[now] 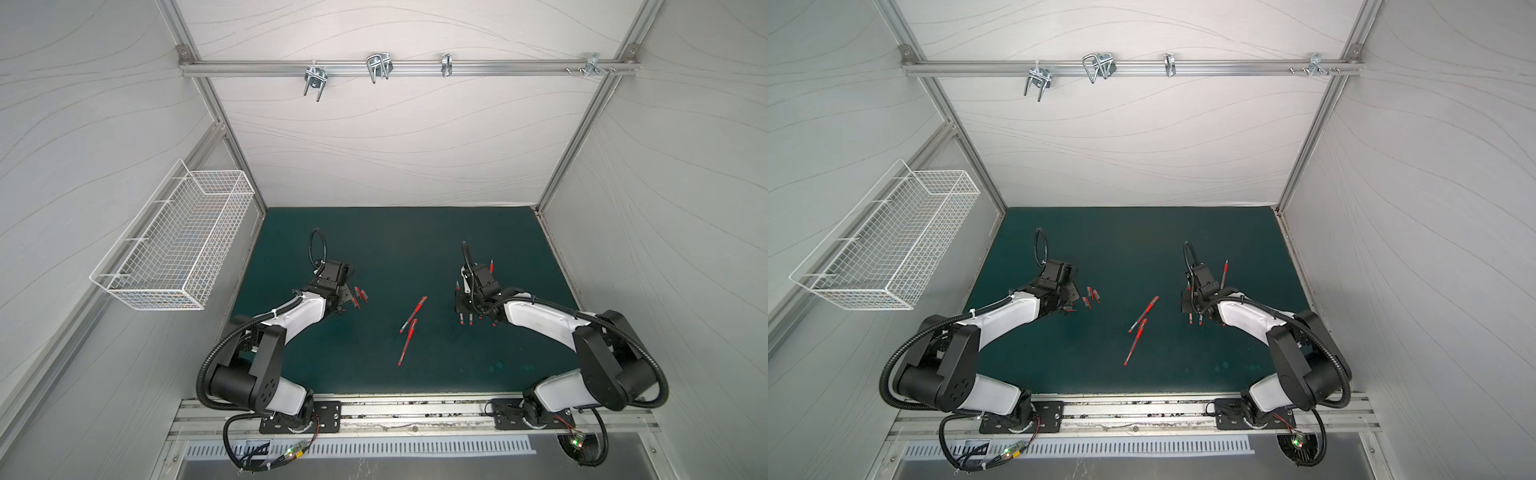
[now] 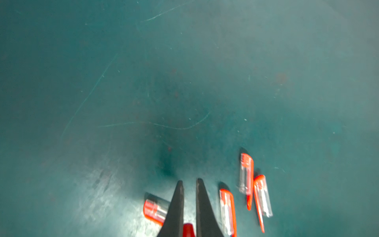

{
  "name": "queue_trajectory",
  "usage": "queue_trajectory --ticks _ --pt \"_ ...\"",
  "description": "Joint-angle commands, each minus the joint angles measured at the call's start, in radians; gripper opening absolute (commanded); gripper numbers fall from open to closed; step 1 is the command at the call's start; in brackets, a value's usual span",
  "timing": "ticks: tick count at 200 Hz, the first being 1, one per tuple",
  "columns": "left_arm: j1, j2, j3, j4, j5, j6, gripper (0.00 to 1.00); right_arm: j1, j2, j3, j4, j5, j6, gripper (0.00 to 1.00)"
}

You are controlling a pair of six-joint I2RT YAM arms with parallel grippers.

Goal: Remove pen caps from pens
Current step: Place the pen at the center of the table.

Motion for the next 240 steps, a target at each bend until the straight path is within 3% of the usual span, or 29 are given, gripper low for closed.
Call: queue_trajectory --ticks 1,21,44,61,141,188,240 --pt "0.018 0.04 0.046 0.0 0.02 -0.003 0.01 -0.012 0.022 0.022 -0.042 -0.008 0.01 0.0" --pt "0.028 0.076 0.063 -0.008 0.037 -0.004 0.06 -0.02 0.038 0.029 -0.049 -0.005 0.013 0.02" --pt "0.038 0.118 0.084 -0.024 0.054 -0.006 0.21 -0.03 0.059 0.038 -0.056 -0.009 0.013 0.04" --pt "0.042 0.138 0.095 -0.032 0.067 -0.008 0.25 -0.035 0.076 0.046 -0.06 -0.009 0.011 0.06" --pt "0.041 0.077 0.078 -0.023 0.083 0.009 0.47 -0.036 0.052 0.041 -0.052 -0.006 -0.009 0.39" --pt "-0.006 -0.114 0.011 0.024 0.11 0.057 0.48 -0.029 -0.139 -0.045 0.008 0.003 -0.021 0.44" --pt "-0.193 -0.447 -0.136 0.178 0.121 0.187 0.48 -0.019 -0.445 -0.169 0.069 0.01 -0.029 0.46"
